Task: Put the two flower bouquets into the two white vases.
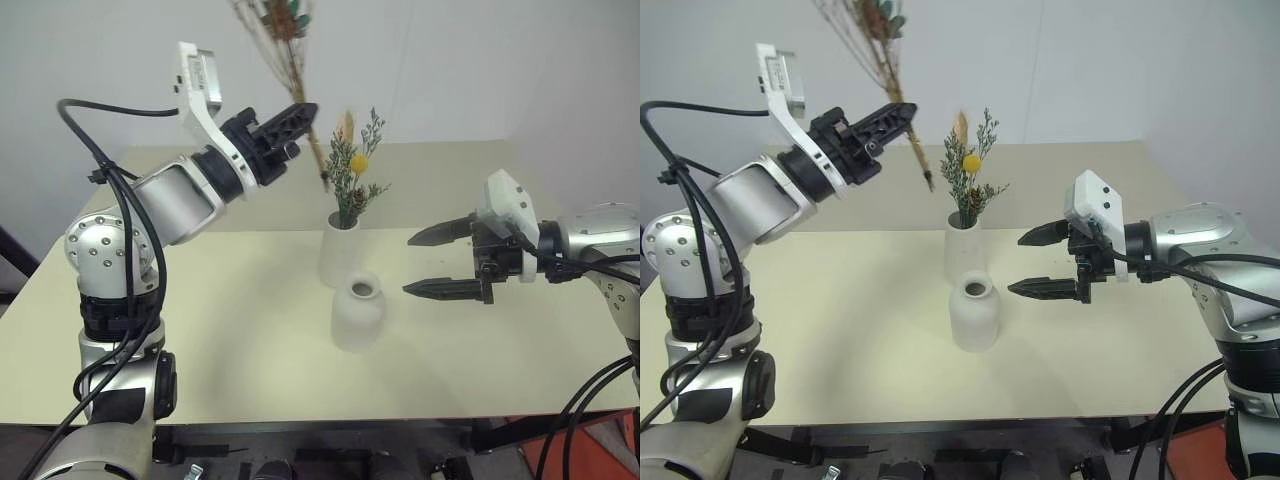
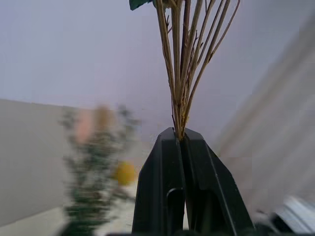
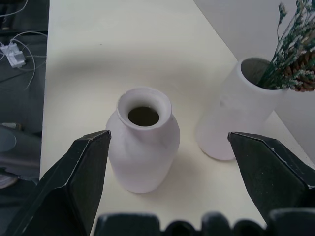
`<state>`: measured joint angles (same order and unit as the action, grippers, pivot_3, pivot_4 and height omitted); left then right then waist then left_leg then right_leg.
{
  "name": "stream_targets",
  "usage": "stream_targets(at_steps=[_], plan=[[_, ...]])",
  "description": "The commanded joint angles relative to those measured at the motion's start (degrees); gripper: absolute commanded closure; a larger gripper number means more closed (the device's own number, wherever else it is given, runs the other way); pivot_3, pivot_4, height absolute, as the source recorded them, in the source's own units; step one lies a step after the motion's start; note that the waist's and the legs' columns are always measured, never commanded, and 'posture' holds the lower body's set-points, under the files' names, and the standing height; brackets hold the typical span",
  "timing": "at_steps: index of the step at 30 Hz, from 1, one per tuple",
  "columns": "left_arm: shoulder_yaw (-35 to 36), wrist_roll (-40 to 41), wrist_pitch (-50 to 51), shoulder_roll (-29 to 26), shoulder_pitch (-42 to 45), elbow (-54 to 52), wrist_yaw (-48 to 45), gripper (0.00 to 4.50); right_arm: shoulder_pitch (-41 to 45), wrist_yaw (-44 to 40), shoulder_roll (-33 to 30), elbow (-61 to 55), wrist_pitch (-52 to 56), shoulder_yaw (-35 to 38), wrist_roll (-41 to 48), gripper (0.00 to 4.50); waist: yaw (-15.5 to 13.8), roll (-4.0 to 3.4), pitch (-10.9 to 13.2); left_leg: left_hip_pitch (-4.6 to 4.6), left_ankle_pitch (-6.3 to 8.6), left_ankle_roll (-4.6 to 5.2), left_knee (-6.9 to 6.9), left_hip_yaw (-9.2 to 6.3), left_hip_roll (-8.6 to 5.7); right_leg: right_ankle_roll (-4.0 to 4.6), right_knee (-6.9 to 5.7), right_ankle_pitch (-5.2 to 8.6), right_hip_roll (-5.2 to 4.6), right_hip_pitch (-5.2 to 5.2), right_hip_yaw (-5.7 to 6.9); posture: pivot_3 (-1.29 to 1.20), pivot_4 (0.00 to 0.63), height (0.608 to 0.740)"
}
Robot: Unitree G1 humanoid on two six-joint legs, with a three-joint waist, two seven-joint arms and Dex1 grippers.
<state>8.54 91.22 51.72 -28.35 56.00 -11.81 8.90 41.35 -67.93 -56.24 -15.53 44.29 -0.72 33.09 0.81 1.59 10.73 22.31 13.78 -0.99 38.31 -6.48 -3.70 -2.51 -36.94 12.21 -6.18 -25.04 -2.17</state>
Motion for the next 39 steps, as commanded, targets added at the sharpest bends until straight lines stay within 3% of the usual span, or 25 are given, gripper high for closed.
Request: stream_targets(at_steps=[1, 7, 14, 19, 28, 39], plan=[[-1.64, 1.69, 1.49, 1.37, -0.58, -3.22, -3.61, 4.47, 0.34, 1.3, -1.39, -2.3, 3.12, 2.8, 2.12, 0.0, -0.07, 0.0, 0.0, -0.01, 0.0, 0.01, 0.01, 0.0, 0.0, 0.0, 0.0, 0.0, 0.0, 0.01, 0.0, 0.0, 0.15, 0.74], [-5.51, -3.56, 2.48, 1.65, -3.81, -7.23, -9.42, 4.47, -0.6, 2.36, -2.74, -3.78, 4.83, 4.22, 3.48, 0.0, -0.04, 0.0, 0.0, -0.02, 0.02, 0.04, 0.02, 0.02, 0.01, 0.0, 0.0, 0.0, 0.02, 0.01, -0.02, 0.0, 0.15, 0.74], [-13.8, -27.57, -5.47, -0.13, -12.5, -15.12, -23.6, 4.47, -0.98, 3.63, -2.49, -4.99, 7.11, 6.26, 6.6, 0.0, -0.1, 0.0, 0.0, -0.04, 0.03, 0.07, 0.01, 0.12, 0.06, 0.0, 0.06, -0.01, 0.09, 0.04, -0.07, 0.0, 0.15, 0.74], [-15.85, -36.89, -9.82, 2.24, -16.07, -15.9, -26.83, 4.47, -1.46, 4.27, -2.79, -5.56, 7.03, 6.49, 7.22, 0.0, -0.14, 0.0, 0.0, -0.07, 0.07, 0.12, 0.01, 0.13, 0.09, -0.02, 0.15, -0.01, 0.11, 0.15, -0.04, 0.0, 0.15, 0.74], [-16.29, -46.03, -14.95, 7.87, -20.28, -15.66, -29.34, 4.47, -1.86, 4.56, -2.8, -5.93, 6.58, 6.93, 7.94, 0.0, -0.11, 0.0, 0.0, -0.09, 0.09, 0.17, 0.03, 0.14, 0.11, -0.04, 0.19, -0.03, 0.11, 0.2, -0.02, 0.0, 0.15, 0.74], [-17.98, -52.25, -17.78, 9.71, -27.08, -17.69, -33.38, 4.47, -2.28, 4.53, -2.82, -6.36, 6.55, 7.74, 8.25, 0.0, -0.13, 0.0, 0.0, -0.12, 0.1, 0.19, 0.03, 0.14, 0.12, -0.05, 0.19, -0.03, 0.11, 0.24, -0.01, 0.0, 0.15, 0.74]])
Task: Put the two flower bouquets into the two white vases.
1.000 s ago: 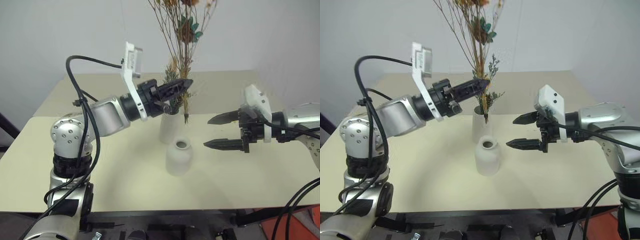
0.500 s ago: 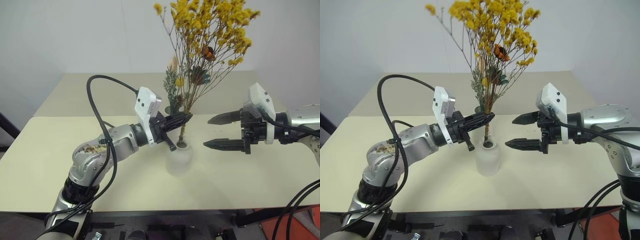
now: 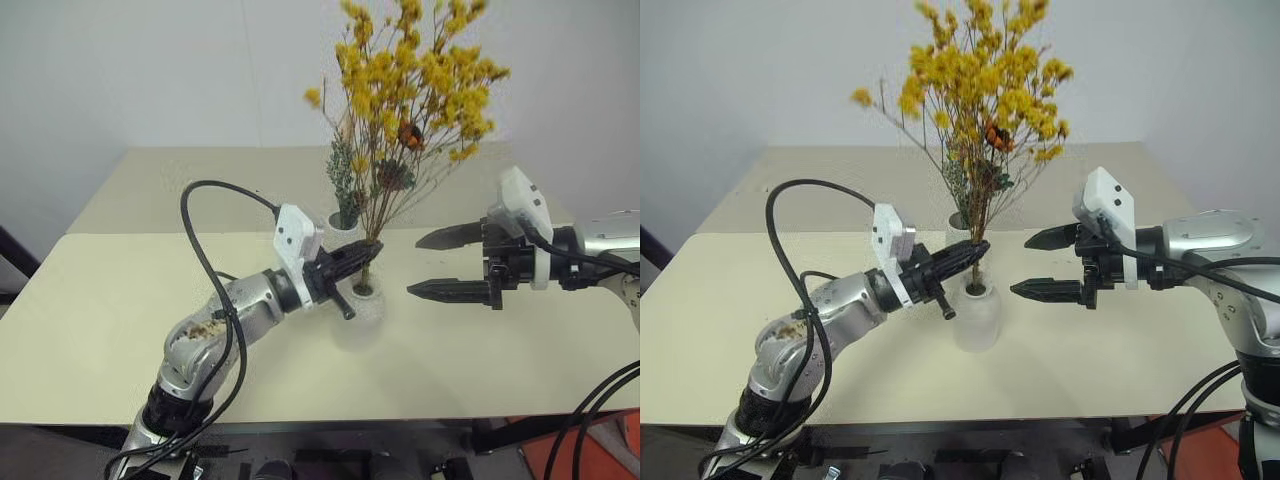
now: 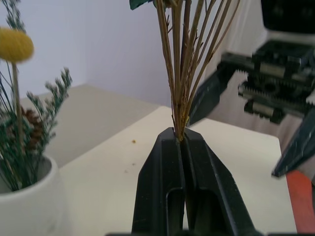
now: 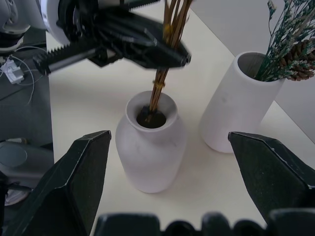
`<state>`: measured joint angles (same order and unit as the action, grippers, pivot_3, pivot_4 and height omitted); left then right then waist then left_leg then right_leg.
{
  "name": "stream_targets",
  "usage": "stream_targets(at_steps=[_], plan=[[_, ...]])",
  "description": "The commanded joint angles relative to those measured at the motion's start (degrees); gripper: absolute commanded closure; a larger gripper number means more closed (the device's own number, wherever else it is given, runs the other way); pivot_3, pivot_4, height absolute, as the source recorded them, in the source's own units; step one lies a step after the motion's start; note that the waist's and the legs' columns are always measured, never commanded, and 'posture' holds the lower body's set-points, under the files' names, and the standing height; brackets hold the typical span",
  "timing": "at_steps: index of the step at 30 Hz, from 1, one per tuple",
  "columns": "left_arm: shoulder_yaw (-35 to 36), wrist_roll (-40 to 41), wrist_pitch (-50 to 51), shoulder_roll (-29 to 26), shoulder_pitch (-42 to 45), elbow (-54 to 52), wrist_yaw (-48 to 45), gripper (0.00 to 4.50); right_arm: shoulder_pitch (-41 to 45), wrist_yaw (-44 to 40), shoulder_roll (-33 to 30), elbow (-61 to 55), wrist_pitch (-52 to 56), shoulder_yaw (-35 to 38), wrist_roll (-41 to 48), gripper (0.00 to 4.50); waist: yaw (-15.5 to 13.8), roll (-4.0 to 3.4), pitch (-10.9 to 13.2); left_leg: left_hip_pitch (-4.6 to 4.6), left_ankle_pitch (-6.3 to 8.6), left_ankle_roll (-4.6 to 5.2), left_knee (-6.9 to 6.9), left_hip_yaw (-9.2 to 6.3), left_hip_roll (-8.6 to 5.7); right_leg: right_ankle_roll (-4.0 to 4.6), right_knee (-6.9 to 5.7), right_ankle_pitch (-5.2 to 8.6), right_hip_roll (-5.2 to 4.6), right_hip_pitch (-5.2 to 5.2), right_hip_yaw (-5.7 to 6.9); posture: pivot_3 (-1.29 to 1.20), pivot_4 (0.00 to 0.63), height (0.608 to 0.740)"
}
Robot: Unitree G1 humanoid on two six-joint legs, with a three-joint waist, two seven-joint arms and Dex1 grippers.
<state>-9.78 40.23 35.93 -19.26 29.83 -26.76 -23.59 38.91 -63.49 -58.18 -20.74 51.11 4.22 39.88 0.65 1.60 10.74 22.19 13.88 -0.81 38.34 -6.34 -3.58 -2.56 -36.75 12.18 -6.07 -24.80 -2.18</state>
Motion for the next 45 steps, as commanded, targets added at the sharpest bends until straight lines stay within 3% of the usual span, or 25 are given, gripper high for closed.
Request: stream_targets(at_steps=[1, 16, 19, 31, 37, 45], plan=[[0.28, -1.59, -2.2, 0.72, -1.49, -2.84, -1.1, 4.47, 0.09, 0.07, -0.81, -1.15, -0.41, 2.91, 1.55, 0.0, 0.05, 0.0, 0.0, -0.02, 0.0, 0.01, 0.0, 0.0, 0.0, -0.01, 0.01, 0.0, 0.0, 0.02, 0.0, 0.0, 0.15, 0.74], [-0.78, -6.33, -3.92, 3.26, -5.9, -3.09, -2.34, 4.47, 0.32, 0.2, -0.42, -0.75, -1.92, 3.03, 1.95, 0.0, 0.05, 0.0, 0.0, -0.34, 0.06, 0.09, -0.01, 0.0, 0.08, -0.05, 0.2, 0.02, 0.04, 0.5, 0.1, 0.0, 0.15, 0.74], [-0.73, -6.45, -3.41, 3.26, -6.03, -3.35, -2.48, 3.8, 0.45, 0.11, -0.37, -0.57, -2.32, 2.83, 1.7, 0.0, 0.02, 0.0, 0.0, -0.34, 0.06, 0.09, -0.01, 0.0, 0.08, -0.05, 0.21, 0.02, 0.04, 0.5, 0.11, 0.0, 0.15, 0.74], [0.35, -7.12, -2.07, 1.32, -5.99, -5.91, -2.84, 0.18, 0.84, 0.28, 0.68, -0.4, -3.61, 1.97, 1.35, 0.0, 0.06, 0.0, 0.0, -0.35, 0.06, 0.09, -0.01, 0.0, 0.09, -0.06, 0.21, 0.02, 0.05, 0.5, 0.1, 0.0, 0.15, 0.74], [6.62, -1.92, 4.94, -2.83, -8.05, -11.31, -0.39, 0.04, 0.35, -0.33, 0.22, -0.46, -4.35, 2.34, 1.3, 0.0, 0.23, 0.0, 0.0, -0.35, 0.07, 0.11, -0.01, 0.0, 0.15, -0.06, 0.23, 0.02, 0.09, 0.5, 0.1, 0.0, 0.15, 0.74], [18.97, 6.6, 10.84, -14.02, -13.62, -17.28, -1.97, 0.04, -0.69, -1.05, -0.45, -0.28, -5.11, 2.89, 1.46, 0.0, 0.13, -0.01, 0.0, -0.39, 0.08, 0.12, -0.02, 0.0, 0.31, -0.06, 0.35, 0.02, 0.23, 0.54, 0.1, 0.0, 0.15, 0.74]])
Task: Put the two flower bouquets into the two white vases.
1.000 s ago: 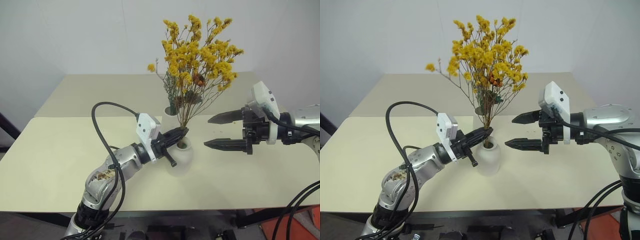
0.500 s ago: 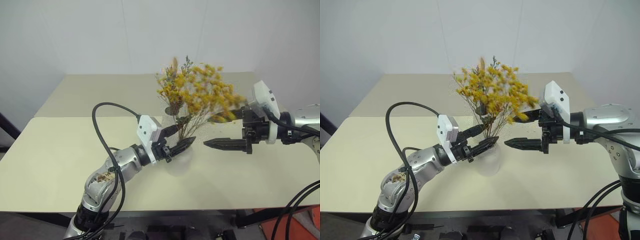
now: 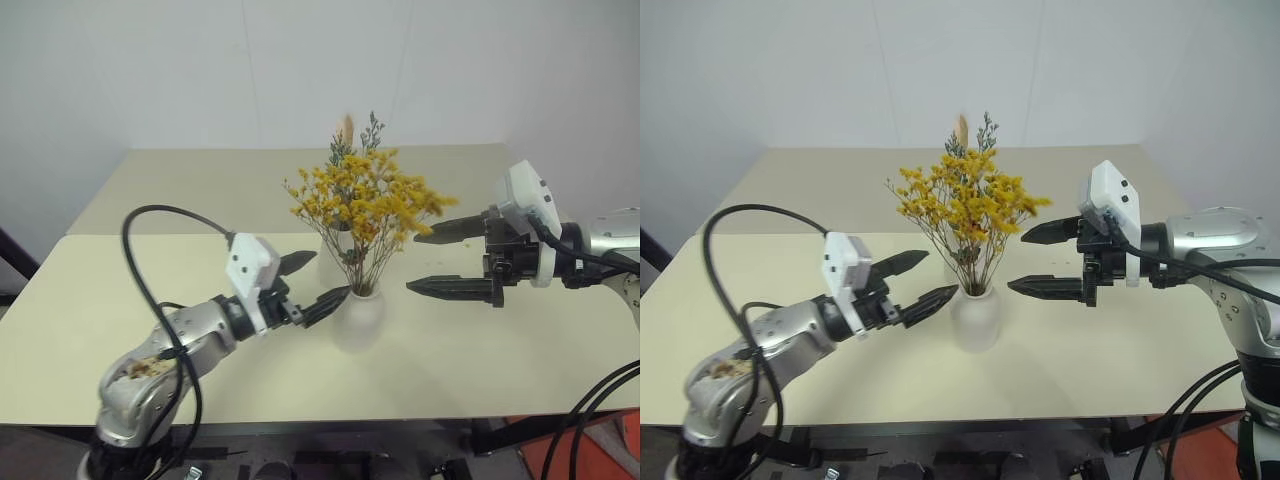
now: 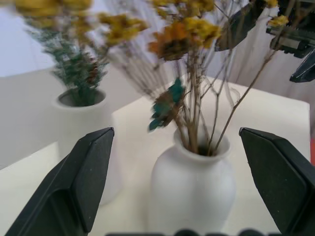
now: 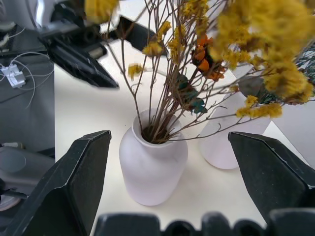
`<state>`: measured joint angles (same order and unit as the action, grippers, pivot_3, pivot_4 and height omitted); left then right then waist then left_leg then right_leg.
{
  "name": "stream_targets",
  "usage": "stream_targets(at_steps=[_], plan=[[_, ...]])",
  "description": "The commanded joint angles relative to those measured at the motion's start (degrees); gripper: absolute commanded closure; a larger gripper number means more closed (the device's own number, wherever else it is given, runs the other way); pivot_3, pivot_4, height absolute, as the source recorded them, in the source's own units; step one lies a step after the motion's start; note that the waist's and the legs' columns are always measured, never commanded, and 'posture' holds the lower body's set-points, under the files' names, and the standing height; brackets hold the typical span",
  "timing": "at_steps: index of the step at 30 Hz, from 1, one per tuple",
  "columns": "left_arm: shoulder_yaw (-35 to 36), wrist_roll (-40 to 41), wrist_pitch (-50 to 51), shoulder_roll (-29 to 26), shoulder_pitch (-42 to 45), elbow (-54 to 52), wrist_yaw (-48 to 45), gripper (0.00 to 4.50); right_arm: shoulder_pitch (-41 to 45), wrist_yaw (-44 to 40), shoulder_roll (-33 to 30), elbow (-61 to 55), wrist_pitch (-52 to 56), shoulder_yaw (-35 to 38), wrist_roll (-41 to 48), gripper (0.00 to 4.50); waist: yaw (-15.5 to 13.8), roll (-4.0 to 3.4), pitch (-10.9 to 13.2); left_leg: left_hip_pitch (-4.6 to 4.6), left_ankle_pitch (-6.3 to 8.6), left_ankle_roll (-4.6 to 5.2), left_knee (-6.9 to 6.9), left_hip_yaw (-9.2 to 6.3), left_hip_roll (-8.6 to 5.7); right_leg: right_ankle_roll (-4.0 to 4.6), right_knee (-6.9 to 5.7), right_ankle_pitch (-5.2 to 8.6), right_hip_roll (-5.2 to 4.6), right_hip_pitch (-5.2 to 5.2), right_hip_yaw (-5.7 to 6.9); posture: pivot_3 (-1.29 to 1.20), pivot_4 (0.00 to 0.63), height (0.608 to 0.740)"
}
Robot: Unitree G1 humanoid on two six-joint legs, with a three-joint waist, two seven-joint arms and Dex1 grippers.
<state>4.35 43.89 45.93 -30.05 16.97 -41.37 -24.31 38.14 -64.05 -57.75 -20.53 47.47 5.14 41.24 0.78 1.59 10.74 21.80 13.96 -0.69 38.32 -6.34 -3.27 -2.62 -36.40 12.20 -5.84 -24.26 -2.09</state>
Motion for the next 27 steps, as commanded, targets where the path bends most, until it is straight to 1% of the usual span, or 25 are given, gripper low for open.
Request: stream_targets(at_steps=[1, 4, 9, 12, 15, 19, 23, 27], plan=[[5.64, 2.36, 0.31, -4.59, -1.02, -2.46, -1.74, 0.04, 0.06, -0.73, -0.96, -0.3, -1.49, 2.08, 0.23, 0.0, 0.0, -0.01, 0.0, 0.01, 0.0, 0.0, -0.02, 0.0, 0.04, 0.03, 0.1, -0.03, 0.07, 0.01, 0.0, 0.0, 0.15, 0.74], [7.95, 0.79, -1.58, -8.53, -0.17, 0.55, -4.16, 0.04, 0.19, -1.43, -1.3, 0.48, -1.84, 2.15, 0.09, 0.0, -0.05, -0.01, 0.0, 0.02, 0.0, 0.0, -0.03, 0.0, 0.11, 0.06, 0.24, -0.11, 0.15, 0.03, -0.01, 0.0, 0.15, 0.74], [10.26, -4.01, -7.03, -15.55, 3.51, 10.16, -11.15, 0.04, -1.01, -1.9, -2.61, 1.6, -2.49, 2.75, -0.9, 0.0, -0.04, -0.01, 0.0, 0.03, 0.0, 0.0, -0.03, 0.01, 0.15, 0.1, 0.29, -0.14, 0.21, 0.03, 0.0, 0.0, 0.15, 0.74], [10.72, -4.9, -9.33, -19.76, 5.45, 15.81, -17.3, 0.04, -2.59, -1.54, -3.44, 1.22, -2.36, 3.75, -0.84, 0.0, -0.03, -0.02, 0.0, 0.07, 0.01, 0.0, -0.06, 0.01, 0.16, 0.1, 0.33, -0.14, 0.21, 0.0, 0.01, 0.0, 0.15, 0.74], [11.34, -3.82, -10.88, -24.84, 5.34, 19.58, -26.95, 0.04, -5.17, -0.79, -4.37, -0.01, -1.92, 5.3, -0.79, 0.0, 0.12, -0.03, 0.02, 0.14, 0.02, 0.02, -0.1, 0.01, 0.17, 0.12, 0.35, -0.15, 0.22, -0.07, 0.01, 0.0, 0.15, 0.74], [11.19, -3.35, -12.45, -27.69, 4.83, 21.23, -33.94, 0.04, -9.13, -0.29, -5.34, -0.84, -2.68, 7.68, -1.11, 0.0, 0.15, -0.05, 0.03, 0.17, 0.02, 0.02, -0.16, 0.02, 0.2, 0.12, 0.35, -0.15, 0.22, -0.13, 0.0, 0.0, 0.15, 0.74], [11.2, -2.75, -12.37, -28.11, 5.2, 21.42, -36.83, 0.04, -13.37, -0.61, -5.7, -0.94, -4.44, 10.3, -1.83, 0.0, 0.09, -0.05, 0.03, 0.11, 0.02, 0.02, -0.16, 0.03, 0.21, 0.11, 0.34, -0.14, 0.22, -0.08, 0.0, 0.0, 0.15, 0.74], [11.42, -1.49, -11.66, -28.78, 4.87, 20.57, -39.92, 0.04, -20.09, -2.18, -5.01, -0.38, -9.61, 14.75, -3.98, 0.0, 0.07, -0.05, 0.03, 0.13, 0.03, 0.02, -0.16, 0.03, 0.23, 0.11, 0.35, -0.14, 0.23, -0.09, 0.01, 0.0, 0.15, 0.74]])
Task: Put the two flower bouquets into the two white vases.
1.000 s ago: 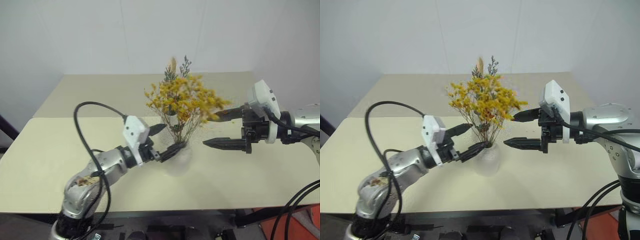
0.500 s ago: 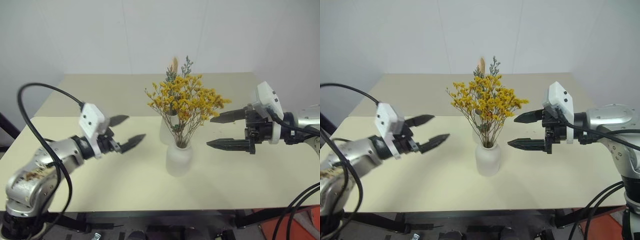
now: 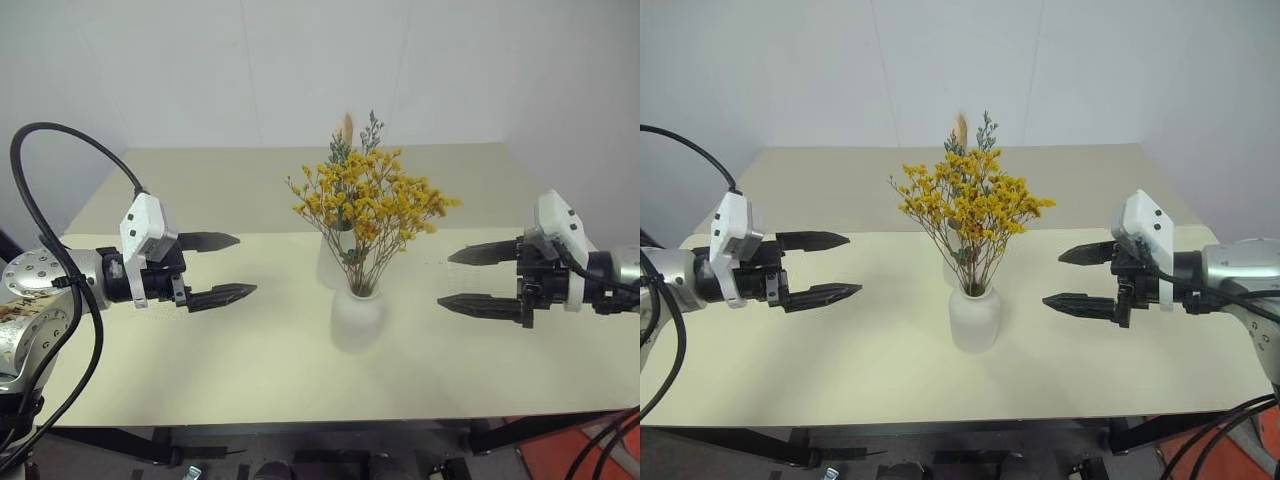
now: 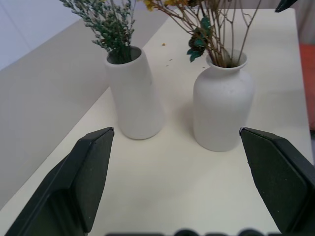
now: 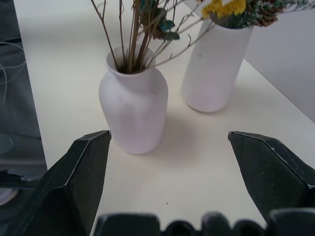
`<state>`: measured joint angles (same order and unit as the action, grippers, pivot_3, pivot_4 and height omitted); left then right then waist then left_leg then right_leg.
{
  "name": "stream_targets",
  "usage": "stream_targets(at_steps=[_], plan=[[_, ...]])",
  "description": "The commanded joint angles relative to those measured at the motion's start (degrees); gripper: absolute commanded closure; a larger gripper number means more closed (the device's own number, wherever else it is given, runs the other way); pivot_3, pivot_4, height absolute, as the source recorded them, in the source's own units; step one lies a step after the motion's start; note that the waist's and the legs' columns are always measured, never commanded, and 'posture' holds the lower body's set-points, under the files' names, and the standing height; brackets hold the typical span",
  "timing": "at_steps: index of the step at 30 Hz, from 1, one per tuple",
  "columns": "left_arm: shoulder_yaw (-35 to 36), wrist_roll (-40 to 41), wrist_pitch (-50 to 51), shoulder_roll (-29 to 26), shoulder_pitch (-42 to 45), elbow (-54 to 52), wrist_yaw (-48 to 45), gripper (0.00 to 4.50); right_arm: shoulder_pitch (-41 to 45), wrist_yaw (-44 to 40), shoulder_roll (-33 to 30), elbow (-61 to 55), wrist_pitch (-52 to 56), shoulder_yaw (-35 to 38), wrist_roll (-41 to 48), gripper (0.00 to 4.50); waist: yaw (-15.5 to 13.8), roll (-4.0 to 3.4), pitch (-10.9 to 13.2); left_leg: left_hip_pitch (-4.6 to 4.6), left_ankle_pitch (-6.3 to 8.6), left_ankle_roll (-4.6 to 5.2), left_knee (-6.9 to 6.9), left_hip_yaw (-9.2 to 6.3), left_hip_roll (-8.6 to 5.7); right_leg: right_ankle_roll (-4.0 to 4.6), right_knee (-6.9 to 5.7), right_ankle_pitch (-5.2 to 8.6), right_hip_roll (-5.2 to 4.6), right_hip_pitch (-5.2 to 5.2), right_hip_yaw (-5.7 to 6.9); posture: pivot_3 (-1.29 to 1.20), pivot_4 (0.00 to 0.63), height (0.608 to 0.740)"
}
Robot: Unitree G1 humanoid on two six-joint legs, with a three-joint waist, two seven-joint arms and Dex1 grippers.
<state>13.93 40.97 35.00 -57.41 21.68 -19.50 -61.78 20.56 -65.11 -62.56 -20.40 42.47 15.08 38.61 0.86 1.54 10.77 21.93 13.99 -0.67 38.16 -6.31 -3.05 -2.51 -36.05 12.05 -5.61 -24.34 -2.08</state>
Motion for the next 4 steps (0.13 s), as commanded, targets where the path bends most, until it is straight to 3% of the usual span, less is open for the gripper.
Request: stream_targets(at_steps=[1, 4], plan=[[1.94, 1.5, -0.78, -1.58, -0.21, -1.8, -3.06, 0.04, -4.16, -1.7, -0.1, -0.29, -5.95, 5.95, -1.72, 0.0, -0.01, 0.0, 0.0, 0.01, 0.0, 0.0, 0.0, 0.0, 0.0, 0.0, 0.0, 0.0, 0.0, 0.0, 0.0, 0.0, 0.15, 0.74], [2.41, 1.57, -1.35, -2.22, -1.16, -2.3, -5.27, 0.04, -7.65, -3.07, 0.96, 0.79, -9.73, 9.22, -1.95, 0.0, -0.03, 0.0, 0.0, -0.03, 0.0, 0.0, 0.0, 0.01, 0.0, 0.0, -0.01, 0.0, 0.0, 0.03, -0.01, 0.0, 0.15, 0.74]])
